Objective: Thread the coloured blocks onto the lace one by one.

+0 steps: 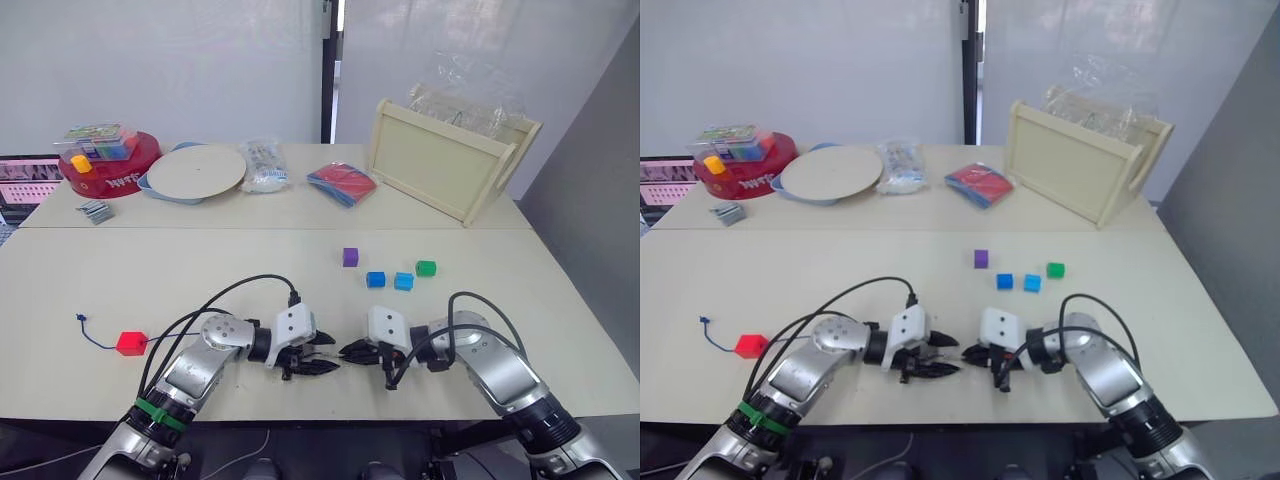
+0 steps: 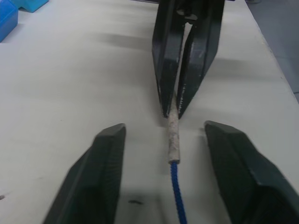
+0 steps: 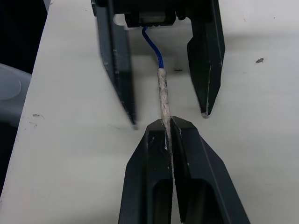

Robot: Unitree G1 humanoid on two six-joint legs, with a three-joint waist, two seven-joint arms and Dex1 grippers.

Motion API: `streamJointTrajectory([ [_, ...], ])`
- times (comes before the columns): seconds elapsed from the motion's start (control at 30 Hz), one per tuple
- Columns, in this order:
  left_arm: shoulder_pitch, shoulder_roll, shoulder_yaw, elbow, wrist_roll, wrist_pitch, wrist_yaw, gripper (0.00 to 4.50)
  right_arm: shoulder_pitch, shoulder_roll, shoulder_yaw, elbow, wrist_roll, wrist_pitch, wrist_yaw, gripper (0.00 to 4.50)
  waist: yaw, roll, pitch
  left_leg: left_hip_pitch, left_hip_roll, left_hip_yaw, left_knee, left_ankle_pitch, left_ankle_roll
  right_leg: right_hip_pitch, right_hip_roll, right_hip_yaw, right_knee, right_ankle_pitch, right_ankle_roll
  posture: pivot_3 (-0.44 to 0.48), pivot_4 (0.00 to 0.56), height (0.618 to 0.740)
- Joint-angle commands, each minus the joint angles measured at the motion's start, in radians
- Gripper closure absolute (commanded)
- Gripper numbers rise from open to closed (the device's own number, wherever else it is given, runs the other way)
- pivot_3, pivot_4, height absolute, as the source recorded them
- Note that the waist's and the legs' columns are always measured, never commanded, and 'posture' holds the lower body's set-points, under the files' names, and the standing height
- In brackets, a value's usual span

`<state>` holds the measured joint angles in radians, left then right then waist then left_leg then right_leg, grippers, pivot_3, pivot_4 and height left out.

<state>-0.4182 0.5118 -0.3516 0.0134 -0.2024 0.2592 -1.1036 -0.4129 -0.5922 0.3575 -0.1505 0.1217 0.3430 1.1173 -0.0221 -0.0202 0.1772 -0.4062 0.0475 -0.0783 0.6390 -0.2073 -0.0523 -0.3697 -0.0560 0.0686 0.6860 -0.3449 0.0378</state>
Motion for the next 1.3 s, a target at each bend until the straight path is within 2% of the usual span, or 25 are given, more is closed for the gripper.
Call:
streamJointTrajectory([
  [0.03, -0.001, 0.001, 0.014, -0.003, -0.004, -0.007, -0.011, 3.43, 0.003, -0.009, -0.005, -0.038, 0.005, 0.011, -0.002, 4.5, 0.001, 0.0, 0.0, 0.0, 0.0, 0.0, 0.0, 0.0, 0.0, 0.0, 0.0, 0.0, 0.0, 0.0, 0.0, 0.0, 0.15, 0.74],
  [0.13, 0.001, 0.003, 0.021, -0.002, -0.003, -0.008, -0.012, 4.43, 0.002, -0.009, -0.003, -0.038, 0.005, 0.014, -0.004, 4.5, 0.001, 0.0, 0.0, 0.0, 0.0, 0.0, 0.0, 0.0, 0.0, 0.0, 0.0, 0.0, 0.0, 0.0, 0.0, 0.0, 0.15, 0.74],
  [0.47, 0.0, -0.002, 0.049, -0.012, -0.021, 0.006, -0.01, 4.47, 0.004, -0.013, 0.007, -0.045, 0.012, 0.036, 0.005, 4.5, 0.002, 0.0, 0.0, 0.0, 0.0, 0.0, 0.0, 0.0, 0.0, 0.0, 0.0, 0.0, 0.0, 0.0, 0.0, 0.0, 0.15, 0.74],
  [0.63, 0.004, 0.011, 0.067, -0.013, -0.035, 0.012, -0.021, 4.47, 0.033, 0.005, -0.043, -0.101, 0.051, 0.081, -0.04, 4.5, 0.003, 0.0, 0.0, 0.0, 0.0, 0.0, 0.0, 0.0, 0.0, 0.0, 0.0, 0.0, 0.0, 0.0, 0.0, 0.0, 0.15, 0.74],
  [0.67, 0.004, 0.015, 0.072, -0.013, -0.04, 0.016, -0.024, 4.5, 0.041, 0.007, -0.059, -0.115, 0.059, 0.093, -0.054, 3.8, 0.004, 0.0, 0.0, 0.0, 0.0, 0.0, 0.0, 0.0, 0.0, 0.0, 0.0, 0.0, 0.0, 0.0, 0.0, 0.0, 0.15, 0.74],
  [0.87, 0.02, 0.079, 0.133, -0.066, -0.106, 0.077, -0.068, 4.5, 0.21, 0.073, -0.349, -0.307, 0.243, 0.296, -0.263, 1.82, 0.005, 0.0, 0.0, -0.001, 0.0, 0.0, 0.0, 0.0, 0.0, 0.0, 0.0, 0.0, 0.0, 0.0, 0.0, 0.0, 0.15, 0.74],
  [1.0, 0.045, 0.12, 0.17, -0.103, -0.142, 0.117, -0.085, 4.5, 0.351, 0.161, -0.507, -0.379, 0.27, 0.321, -0.451, 0.48, 0.008, 0.0, 0.0, -0.001, 0.0, 0.0, 0.0, 0.0, 0.0, 0.0, -0.001, 0.0, 0.0, 0.0, 0.0, 0.0, 0.15, 0.74],
  [1.13, 0.051, 0.137, 0.181, -0.109, -0.149, 0.136, -0.085, 4.5, 0.436, 0.313, -0.541, -0.369, 0.136, 0.248, -0.737, 0.48, 0.004, 0.0, 0.0, 0.0, 0.0, 0.0, -0.001, 0.0, 0.0, 0.0, 0.0, 0.0, 0.0, 0.0, 0.0, 0.0, 0.15, 0.74],
  [1.3, 0.051, 0.141, 0.176, -0.112, -0.149, 0.139, -0.089, 4.5, 0.357, 0.456, -0.526, -0.248, 0.014, 0.172, -0.979, 0.48, -0.015, 0.001, 0.0, 0.001, 0.0, 0.0, -0.003, 0.0, 0.0, -0.001, 0.0, 0.001, 0.001, 0.0, 0.0, 0.0, 0.15, 0.74],
])
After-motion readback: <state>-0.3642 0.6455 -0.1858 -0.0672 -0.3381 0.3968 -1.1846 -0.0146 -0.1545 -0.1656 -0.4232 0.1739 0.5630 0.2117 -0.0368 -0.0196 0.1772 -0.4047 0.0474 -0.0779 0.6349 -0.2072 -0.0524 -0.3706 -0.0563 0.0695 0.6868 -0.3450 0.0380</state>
